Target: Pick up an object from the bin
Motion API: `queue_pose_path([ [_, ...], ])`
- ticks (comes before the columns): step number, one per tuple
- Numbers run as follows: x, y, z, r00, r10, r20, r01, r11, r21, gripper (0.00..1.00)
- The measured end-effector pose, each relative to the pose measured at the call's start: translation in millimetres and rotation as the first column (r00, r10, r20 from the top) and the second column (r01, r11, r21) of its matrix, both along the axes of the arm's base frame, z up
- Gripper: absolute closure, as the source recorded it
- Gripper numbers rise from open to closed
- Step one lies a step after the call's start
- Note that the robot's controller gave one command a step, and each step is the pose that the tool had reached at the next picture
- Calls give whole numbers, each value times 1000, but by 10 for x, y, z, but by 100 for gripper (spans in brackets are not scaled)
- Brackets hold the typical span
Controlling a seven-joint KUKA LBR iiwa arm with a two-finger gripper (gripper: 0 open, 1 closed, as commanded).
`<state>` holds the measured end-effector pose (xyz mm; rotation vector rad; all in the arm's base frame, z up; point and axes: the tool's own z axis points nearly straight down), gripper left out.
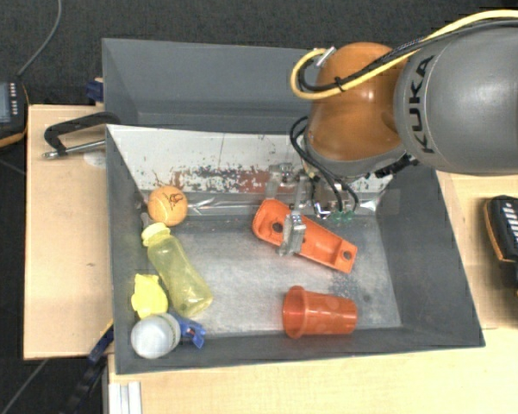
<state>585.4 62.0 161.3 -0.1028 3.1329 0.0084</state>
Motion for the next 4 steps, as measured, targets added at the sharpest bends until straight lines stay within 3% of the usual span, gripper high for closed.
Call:
queue_pose_path([
  [1, 51, -15, -242, 999, -41, 6, 41, 999, 0, 0],
  [2, 80, -274, -616, 997, -81, -6, 81, 997, 2, 0],
  [3, 9, -528, -766, 997, -73, 3, 73, 997, 0, 0],
  [4, 178, -758, -886, 987, -164, -1, 164, 987, 4, 100],
])
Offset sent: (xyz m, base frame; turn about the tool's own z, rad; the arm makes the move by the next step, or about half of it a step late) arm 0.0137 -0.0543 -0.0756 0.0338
